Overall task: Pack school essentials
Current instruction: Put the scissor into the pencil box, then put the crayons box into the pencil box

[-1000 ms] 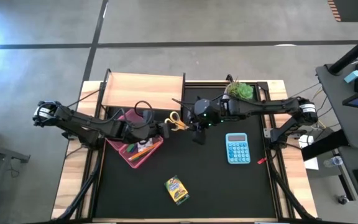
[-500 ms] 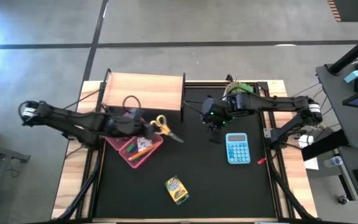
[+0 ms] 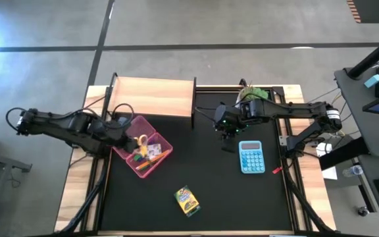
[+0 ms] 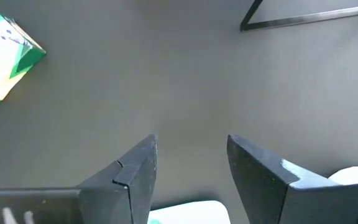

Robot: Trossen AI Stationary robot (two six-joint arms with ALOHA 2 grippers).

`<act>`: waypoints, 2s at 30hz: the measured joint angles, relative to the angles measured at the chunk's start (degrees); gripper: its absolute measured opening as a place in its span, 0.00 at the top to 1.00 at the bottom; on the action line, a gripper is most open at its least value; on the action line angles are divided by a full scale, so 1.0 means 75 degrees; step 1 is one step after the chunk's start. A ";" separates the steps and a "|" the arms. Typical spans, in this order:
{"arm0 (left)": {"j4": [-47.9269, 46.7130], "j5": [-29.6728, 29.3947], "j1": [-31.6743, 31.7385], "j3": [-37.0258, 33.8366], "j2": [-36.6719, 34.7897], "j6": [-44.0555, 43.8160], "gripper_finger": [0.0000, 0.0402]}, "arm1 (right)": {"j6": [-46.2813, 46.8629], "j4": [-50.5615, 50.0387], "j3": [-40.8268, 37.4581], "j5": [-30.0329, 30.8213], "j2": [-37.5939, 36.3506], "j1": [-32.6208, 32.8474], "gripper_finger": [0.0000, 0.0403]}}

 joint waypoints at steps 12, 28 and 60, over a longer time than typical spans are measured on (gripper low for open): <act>-0.1453 0.0277 -0.0003 -0.0169 0.0666 0.0407 0.97 | 0.0604 0.0196 -0.0003 0.0006 0.0006 -0.0003 0.55; -0.0653 0.0079 -0.0001 -0.0170 0.2142 0.1566 0.80 | 0.1053 0.0334 -0.0003 0.0009 0.0009 0.0009 0.55; 0.1222 0.0091 -0.0073 0.0581 0.2047 0.4457 0.57 | 0.5105 0.1578 -0.0111 0.1633 0.0586 0.2351 0.49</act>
